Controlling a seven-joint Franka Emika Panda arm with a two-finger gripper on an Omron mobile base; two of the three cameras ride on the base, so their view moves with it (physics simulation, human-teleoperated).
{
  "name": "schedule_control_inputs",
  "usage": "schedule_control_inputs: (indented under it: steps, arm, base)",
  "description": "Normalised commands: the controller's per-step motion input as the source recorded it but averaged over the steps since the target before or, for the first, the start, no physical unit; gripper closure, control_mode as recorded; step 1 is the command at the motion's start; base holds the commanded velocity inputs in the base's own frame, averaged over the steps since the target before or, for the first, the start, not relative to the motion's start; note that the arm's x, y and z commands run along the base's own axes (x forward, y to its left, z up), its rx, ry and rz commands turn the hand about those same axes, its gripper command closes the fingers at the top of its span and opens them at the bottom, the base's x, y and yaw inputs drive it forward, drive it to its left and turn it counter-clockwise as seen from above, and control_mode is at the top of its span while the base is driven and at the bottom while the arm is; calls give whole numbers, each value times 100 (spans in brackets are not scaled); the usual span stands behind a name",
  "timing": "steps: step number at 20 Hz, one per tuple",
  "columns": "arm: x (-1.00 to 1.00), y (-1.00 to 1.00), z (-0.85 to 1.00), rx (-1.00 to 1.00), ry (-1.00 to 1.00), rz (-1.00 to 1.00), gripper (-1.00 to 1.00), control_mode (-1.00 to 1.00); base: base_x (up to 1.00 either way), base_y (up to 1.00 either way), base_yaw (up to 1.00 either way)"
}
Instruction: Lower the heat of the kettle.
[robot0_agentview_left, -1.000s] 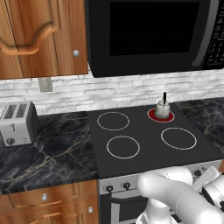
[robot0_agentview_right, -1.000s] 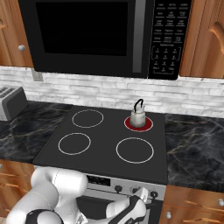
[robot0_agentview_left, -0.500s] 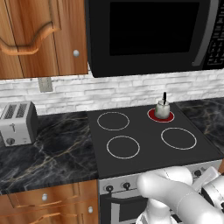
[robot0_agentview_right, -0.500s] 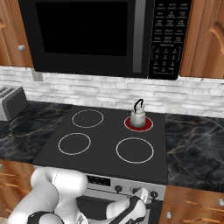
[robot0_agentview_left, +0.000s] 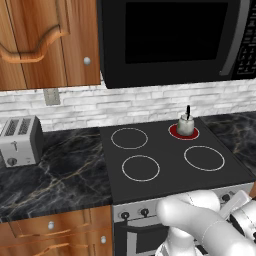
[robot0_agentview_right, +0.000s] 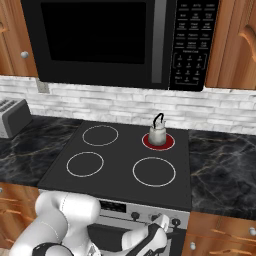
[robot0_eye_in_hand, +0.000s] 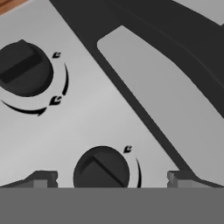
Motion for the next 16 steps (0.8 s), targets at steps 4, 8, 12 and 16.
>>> schedule_control_inputs:
  steps: [4,8,12,16]
  arm:
    - [6,0,0,1,0,0,100,-100]
    - [4,0,-2,1,0,0,100,-100]
    - [6,-1,-1,3,0,0,100,-100]
    - [0,-4,0,1,-1,0,100,-100]
  base:
    - [0,0,0]
    - [0,0,0]
    - [0,0,0]
    - [0,0,0]
